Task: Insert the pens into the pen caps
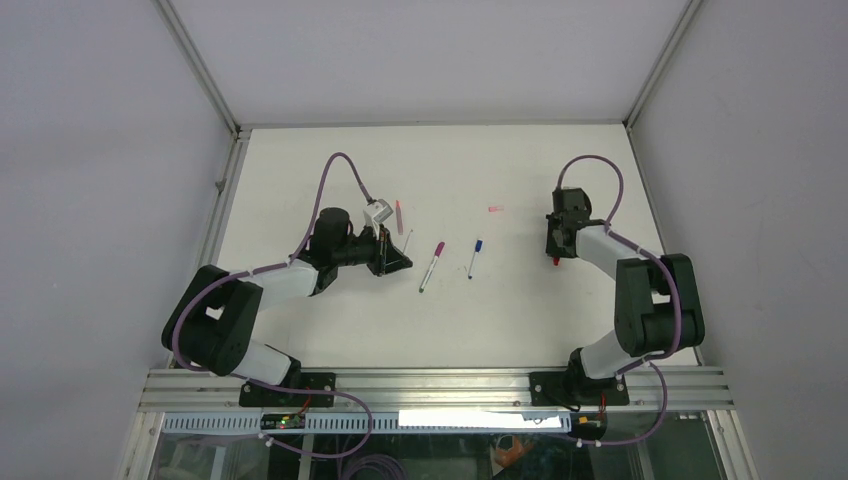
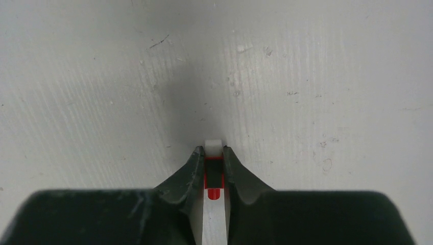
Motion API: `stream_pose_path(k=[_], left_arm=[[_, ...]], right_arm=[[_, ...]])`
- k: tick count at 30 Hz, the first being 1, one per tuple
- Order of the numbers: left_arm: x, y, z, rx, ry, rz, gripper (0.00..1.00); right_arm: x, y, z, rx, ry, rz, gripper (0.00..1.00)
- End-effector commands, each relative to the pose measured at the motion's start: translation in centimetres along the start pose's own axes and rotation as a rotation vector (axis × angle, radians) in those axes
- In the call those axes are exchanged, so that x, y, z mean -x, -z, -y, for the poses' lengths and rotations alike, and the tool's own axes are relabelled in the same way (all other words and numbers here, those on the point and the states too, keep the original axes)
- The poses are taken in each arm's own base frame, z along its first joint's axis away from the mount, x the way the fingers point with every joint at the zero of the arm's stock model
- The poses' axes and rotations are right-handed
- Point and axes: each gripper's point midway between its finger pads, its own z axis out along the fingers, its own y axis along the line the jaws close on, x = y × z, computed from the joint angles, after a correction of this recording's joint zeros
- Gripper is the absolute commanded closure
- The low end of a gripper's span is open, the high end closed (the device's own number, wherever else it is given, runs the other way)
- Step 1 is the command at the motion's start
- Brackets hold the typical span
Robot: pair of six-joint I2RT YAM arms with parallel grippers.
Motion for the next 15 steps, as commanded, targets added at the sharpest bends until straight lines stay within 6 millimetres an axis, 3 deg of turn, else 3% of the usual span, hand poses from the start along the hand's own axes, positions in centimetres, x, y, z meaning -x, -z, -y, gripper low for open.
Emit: stream_pose_path(k=[1,7,15], left_arm=[[1.9,-0.4,0.6,-0.033,-0.062,0.039,1.00],[2.1,-0.2,0.8,-0.038,-0.073,0.054,1.00],[2.1,-0.2,1.1,-0.050,-0.077,0.067,1.00]], right_arm=[[0.1,-0.2,-0.1,-0.015,-0.011,-0.024,1.00],[1.6,0.6,-2.6,0.101,-0.045,0.043,1.00],[6.3,5.8,-6.3,0.262,-0.069,0.272,1.00]])
